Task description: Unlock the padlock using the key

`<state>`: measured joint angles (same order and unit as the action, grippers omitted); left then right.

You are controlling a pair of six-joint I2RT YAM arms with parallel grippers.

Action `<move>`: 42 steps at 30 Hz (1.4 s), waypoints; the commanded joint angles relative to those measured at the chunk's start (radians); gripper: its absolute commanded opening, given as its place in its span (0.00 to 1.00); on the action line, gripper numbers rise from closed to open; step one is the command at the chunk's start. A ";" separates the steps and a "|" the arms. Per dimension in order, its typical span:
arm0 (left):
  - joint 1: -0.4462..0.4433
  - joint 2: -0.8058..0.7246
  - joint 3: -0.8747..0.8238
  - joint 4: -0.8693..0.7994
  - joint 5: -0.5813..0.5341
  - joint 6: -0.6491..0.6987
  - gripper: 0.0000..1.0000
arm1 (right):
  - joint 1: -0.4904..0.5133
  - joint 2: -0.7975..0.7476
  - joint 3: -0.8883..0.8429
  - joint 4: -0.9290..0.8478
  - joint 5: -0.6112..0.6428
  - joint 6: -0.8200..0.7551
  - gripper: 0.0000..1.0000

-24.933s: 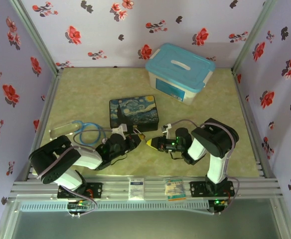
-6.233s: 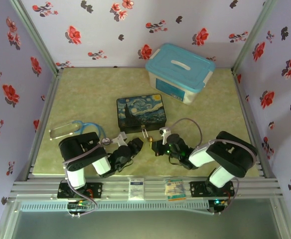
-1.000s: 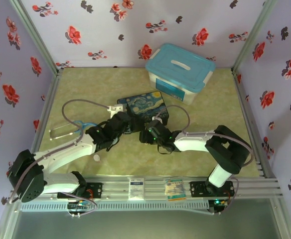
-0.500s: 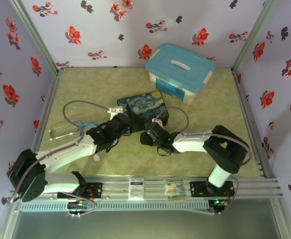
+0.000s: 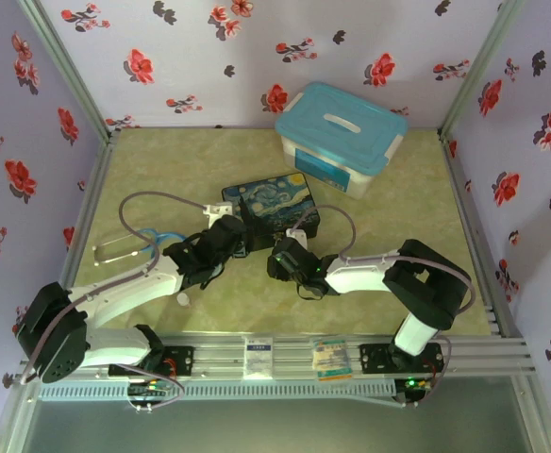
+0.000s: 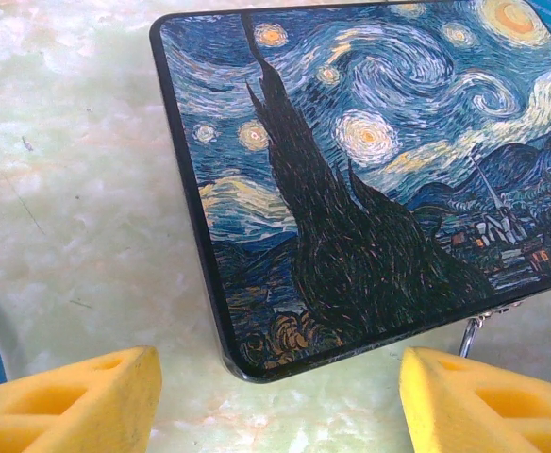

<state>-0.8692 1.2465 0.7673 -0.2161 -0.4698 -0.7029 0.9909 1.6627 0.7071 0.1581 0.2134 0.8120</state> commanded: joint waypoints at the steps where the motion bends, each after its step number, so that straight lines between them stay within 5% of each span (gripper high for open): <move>1: 0.010 0.010 0.017 0.022 -0.006 0.015 0.68 | 0.013 0.007 -0.044 -0.023 0.021 0.002 0.50; 14: 0.016 0.031 0.031 0.012 -0.024 0.030 0.69 | 0.018 0.061 -0.022 -0.026 0.061 0.020 0.40; 25: 0.025 0.199 0.160 0.034 -0.088 0.200 0.70 | 0.018 0.054 -0.131 0.236 0.033 0.171 0.34; 32: 0.026 0.354 0.256 0.039 -0.076 0.318 0.61 | 0.029 0.106 -0.175 0.402 0.015 0.355 0.31; 42: 0.017 0.390 0.144 0.098 -0.037 0.361 0.52 | 0.034 0.235 -0.172 0.707 -0.008 0.550 0.30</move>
<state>-0.8505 1.6310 0.9714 -0.0982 -0.5236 -0.3950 1.0107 1.7844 0.5297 0.7834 0.3458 1.2247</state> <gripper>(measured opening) 0.524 0.307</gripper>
